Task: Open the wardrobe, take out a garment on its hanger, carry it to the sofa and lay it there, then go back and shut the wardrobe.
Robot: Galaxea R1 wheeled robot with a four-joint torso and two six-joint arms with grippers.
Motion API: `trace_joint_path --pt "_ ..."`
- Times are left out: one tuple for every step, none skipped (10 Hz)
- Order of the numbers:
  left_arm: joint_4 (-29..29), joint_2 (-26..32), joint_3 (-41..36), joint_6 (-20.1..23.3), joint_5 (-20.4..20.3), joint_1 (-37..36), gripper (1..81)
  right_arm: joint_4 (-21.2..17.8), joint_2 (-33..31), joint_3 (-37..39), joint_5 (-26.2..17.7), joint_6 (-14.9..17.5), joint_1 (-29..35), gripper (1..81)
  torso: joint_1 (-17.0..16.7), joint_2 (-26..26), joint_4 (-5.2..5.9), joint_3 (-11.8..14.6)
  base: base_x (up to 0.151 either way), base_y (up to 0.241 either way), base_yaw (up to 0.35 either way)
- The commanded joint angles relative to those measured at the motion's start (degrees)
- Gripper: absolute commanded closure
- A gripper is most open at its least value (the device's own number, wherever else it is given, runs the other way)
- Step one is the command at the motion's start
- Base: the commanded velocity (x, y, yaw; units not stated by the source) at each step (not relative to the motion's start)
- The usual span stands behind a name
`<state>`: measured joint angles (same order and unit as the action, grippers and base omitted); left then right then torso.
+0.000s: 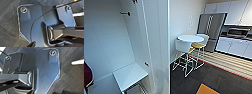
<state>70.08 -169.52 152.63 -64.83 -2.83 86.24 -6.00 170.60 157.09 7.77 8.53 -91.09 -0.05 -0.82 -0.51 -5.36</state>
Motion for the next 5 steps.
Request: trace_joint_path --pt "0.3 0.2 0.0 -0.3 2.3 -2.2 1.0 0.2 -0.4 0.0 -3.2 -0.1 1.9 1.0 0.1 0.0 0.0 0.0 0.0 0.0 0.258" --pt "0.3 0.2 0.0 -0.3 2.3 -2.3 1.0 0.2 -0.4 0.0 -3.2 -0.1 1.9 1.0 0.1 0.0 0.0 0.0 0.0 0.0 0.256" --pt "0.3 0.2 0.0 -0.3 2.3 -2.2 1.0 0.2 -0.4 0.0 -3.2 0.0 1.9 1.0 0.1 0.0 0.0 0.0 0.0 0.0 0.255" --pt "0.3 0.2 0.0 -0.3 2.3 -2.2 1.0 0.2 -0.4 0.0 -3.2 -0.1 1.9 1.0 0.1 0.0 0.0 0.0 0.0 0.0 0.254" --pt "0.3 0.1 0.0 -0.3 2.3 -2.3 1.0 0.2 -0.4 0.1 -3.1 -0.1 1.9 1.0 0.1 0.0 0.0 0.0 0.0 0.0 0.249"
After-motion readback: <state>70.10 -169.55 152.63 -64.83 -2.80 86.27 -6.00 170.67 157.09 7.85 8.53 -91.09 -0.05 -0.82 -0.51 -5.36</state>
